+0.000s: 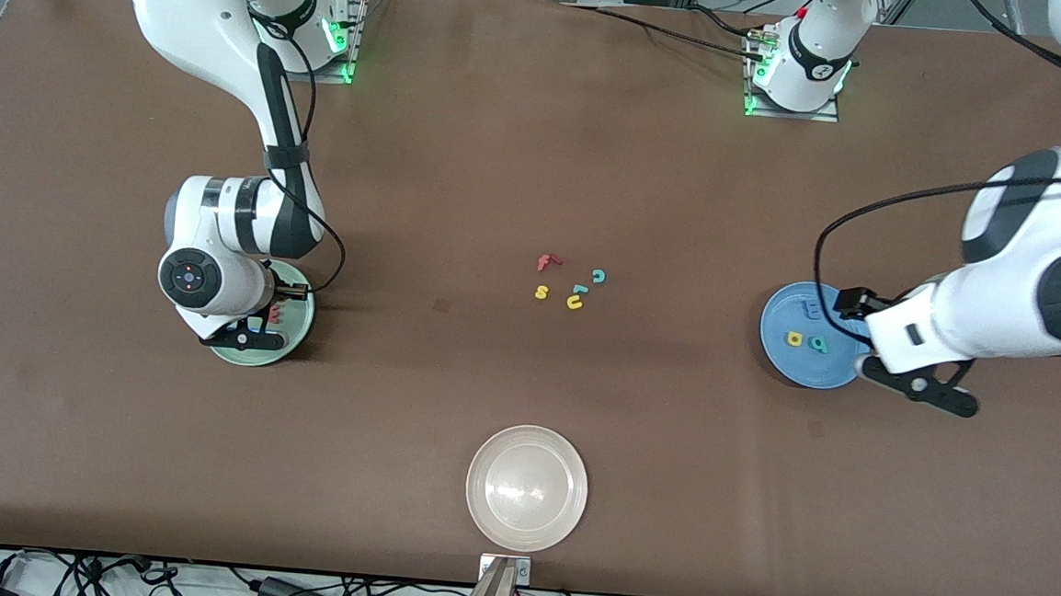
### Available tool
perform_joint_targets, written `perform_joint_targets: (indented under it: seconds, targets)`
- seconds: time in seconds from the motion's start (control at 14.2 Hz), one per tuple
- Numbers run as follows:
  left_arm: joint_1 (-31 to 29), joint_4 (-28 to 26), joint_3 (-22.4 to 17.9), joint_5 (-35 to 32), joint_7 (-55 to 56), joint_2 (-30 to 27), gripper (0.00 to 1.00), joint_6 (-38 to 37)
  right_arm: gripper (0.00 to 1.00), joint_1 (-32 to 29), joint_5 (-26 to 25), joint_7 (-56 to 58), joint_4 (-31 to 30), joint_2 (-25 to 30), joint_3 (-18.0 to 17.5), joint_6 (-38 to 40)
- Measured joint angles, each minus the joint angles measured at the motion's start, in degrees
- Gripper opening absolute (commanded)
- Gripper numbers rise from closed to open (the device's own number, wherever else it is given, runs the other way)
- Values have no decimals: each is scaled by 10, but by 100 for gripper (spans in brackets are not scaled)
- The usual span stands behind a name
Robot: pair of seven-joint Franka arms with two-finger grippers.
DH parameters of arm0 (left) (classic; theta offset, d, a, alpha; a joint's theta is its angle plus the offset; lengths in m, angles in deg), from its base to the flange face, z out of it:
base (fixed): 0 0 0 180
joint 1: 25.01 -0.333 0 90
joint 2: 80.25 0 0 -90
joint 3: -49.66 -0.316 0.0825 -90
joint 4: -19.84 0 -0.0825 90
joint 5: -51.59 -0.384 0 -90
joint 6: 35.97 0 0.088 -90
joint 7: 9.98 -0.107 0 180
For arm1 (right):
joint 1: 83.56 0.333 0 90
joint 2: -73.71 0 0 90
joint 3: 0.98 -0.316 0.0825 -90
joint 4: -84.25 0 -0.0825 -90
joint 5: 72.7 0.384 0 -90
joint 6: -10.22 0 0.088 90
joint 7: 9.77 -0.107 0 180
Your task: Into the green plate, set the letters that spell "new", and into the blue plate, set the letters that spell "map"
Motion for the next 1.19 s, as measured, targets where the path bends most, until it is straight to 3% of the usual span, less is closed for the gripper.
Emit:
perform_joint_targets:
  seconds: [0.07,0.21,0.49,0.63,0.91,1.05,1.19]
  targets:
    - [10,11,-4,2,17,-9,100,-6,100,0,0,0,0,-5,-1,-6]
    - [56,20,-55,33,55,-38,100,-15,100,1,1,-2,1,-9,-1,-11]
    - [183,6,-297,232,69,-106,100,-15,100,2,2,-3,34,18,3,42]
    - [236,-42,-396,293,69,-149,100,24,100,2,2,-3,67,55,16,108]
    - [293,-218,-458,291,63,-270,100,206,100,1,2,-1,129,129,55,204]
    - [309,-292,-462,248,42,-325,100,237,100,1,2,-1,163,141,75,249]
    - [314,-319,-462,234,31,-346,100,223,100,-1,2,0,199,145,93,280]
